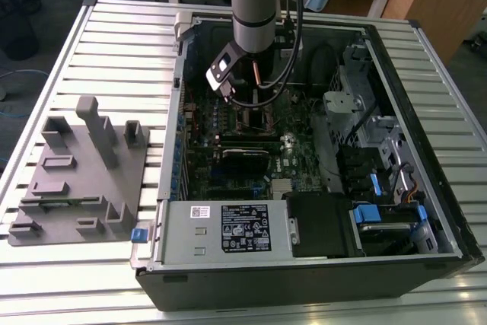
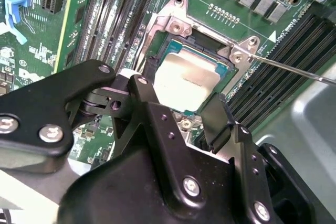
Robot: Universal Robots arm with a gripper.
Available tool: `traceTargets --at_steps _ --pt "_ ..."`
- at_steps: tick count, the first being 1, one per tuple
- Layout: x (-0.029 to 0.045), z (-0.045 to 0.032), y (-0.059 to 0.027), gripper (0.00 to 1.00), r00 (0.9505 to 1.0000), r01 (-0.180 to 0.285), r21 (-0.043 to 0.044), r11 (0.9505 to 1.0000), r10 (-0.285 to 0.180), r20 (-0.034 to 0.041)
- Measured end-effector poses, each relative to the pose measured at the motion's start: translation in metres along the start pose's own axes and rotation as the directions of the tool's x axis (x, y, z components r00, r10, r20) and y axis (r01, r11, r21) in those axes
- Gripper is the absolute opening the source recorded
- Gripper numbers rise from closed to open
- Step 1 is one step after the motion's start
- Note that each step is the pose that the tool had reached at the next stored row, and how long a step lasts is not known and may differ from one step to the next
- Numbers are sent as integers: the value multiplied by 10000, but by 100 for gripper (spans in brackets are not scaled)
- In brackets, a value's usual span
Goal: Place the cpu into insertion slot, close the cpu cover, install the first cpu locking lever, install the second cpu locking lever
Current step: 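Place the cpu into insertion slot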
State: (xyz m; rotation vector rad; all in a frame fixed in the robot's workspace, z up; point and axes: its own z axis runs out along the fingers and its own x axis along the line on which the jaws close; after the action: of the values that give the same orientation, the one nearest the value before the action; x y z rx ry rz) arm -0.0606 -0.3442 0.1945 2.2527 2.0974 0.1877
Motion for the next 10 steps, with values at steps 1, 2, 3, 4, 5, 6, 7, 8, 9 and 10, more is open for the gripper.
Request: traceTargets --at_steps 1,2,3,4,5,6,7,8,9,10 --pt "0 -1 -2 61 10000 -55 -2 10000 55 -5" --pt "-1 -2 -5 61 9999 -103 -2 9999 103 -17" --pt "-1 -1 -7 61 9999 -130 -4 9999 130 -24" --pt "0 -1 -7 61 9999 -136 -4 9999 136 -25" --pt "0 -1 -7 61 9999 -137 -4 9999 137 -26" --pt "0 -1 -7 61 9999 -138 -5 9999 138 -26" --pt "0 -1 -7 61 9999 -140 -4 9999 140 -27" --pt "0 -1 -7 61 9999 -140 -5 9999 140 -27" --pt "-1 -10 -7 61 9999 -140 -4 9999 140 -25" --pt "0 -23 -5 61 9999 -140 -5 9999 140 -26"
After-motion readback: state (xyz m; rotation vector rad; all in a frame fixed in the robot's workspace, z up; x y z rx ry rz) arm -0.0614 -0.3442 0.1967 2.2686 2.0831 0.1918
